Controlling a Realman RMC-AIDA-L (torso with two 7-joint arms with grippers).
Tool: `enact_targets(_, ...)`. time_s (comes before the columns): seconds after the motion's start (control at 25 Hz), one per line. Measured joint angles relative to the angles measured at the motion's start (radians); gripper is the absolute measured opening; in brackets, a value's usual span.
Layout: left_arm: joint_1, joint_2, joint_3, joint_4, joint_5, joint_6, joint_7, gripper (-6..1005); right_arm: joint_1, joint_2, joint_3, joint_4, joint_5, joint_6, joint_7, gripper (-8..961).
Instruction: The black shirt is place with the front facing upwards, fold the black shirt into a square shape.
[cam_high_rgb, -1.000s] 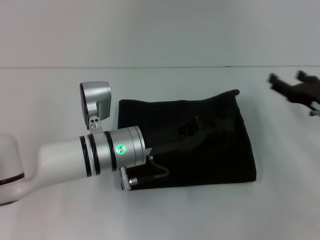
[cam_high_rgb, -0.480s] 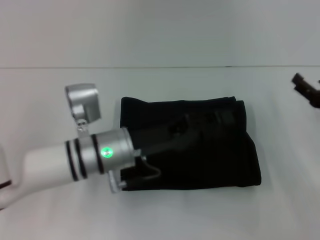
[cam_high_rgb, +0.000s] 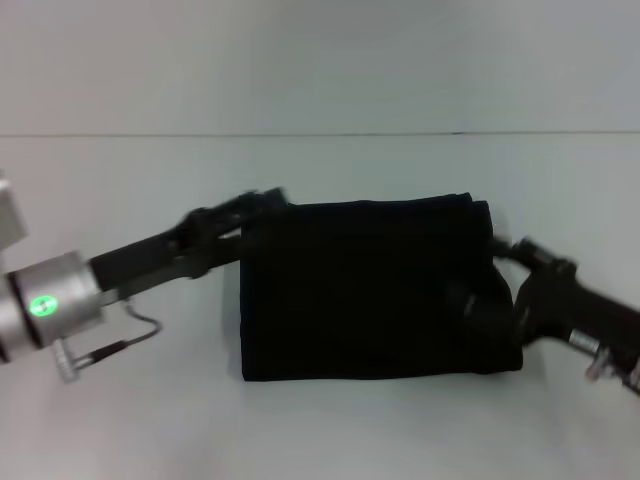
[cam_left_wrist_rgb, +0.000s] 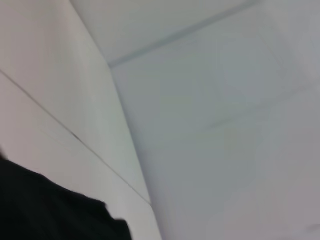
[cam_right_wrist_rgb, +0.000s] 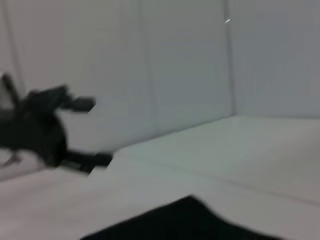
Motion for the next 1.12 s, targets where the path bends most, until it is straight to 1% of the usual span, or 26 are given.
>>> enact_targets(0.16, 0.031, 0.017, 0.0, 0.001, -0.01, -0.002, -0.001, 886, -0.022, 0.001, -0.007, 0.011, -0.047, 0.011, -0.016, 932)
enact_targets(0.24, 0.036, 0.019, 0.0, 0.002, -0.01, -0.002, -0.001, 907, -0.036, 0.0, -0.002, 0.012, -0.052, 0.03, -0.017, 932)
enact_targets(0.4, 0.035, 0.02, 0.002, 0.002, -0.011, -0.002, -0.002, 906, -0.051, -0.003, 0.001, 0.011, -0.053, 0.103, -0.018, 932)
enact_targets(0.56, 0.031, 0.022, 0.004, 0.004, -0.006, -0.008, -0.015, 906, -0.053, -0.001, 0.0, 0.012, -0.054, 0.179, -0.018, 932)
enact_targets(0.72, 0.031, 0.027, 0.006, 0.008, -0.003, -0.01, -0.025, 906, -0.052, 0.001, 0.013, 0.012, -0.048, 0.203, -0.018, 932)
enact_targets(0.8, 0.031, 0.031, 0.008, 0.008, 0.001, -0.012, -0.033, 905, -0.051, 0.0, 0.025, 0.011, -0.047, 0.194, -0.017, 932)
enact_targets(0.96, 0.03, 0.037, 0.033, 0.016, 0.011, -0.039, -0.083, 906, -0.055, -0.004, 0.076, 0.001, -0.047, 0.11, -0.017, 932)
enact_targets(1.08, 0.022, 0.044, 0.092, 0.028, 0.015, -0.094, -0.164, 907, -0.072, -0.008, 0.099, -0.029, -0.047, 0.013, -0.014, 932)
enact_targets(1.12, 0.014, 0.049, 0.129, 0.03, 0.016, -0.121, -0.205, 907, -0.08, -0.008, 0.1, -0.043, -0.048, -0.022, -0.012, 932)
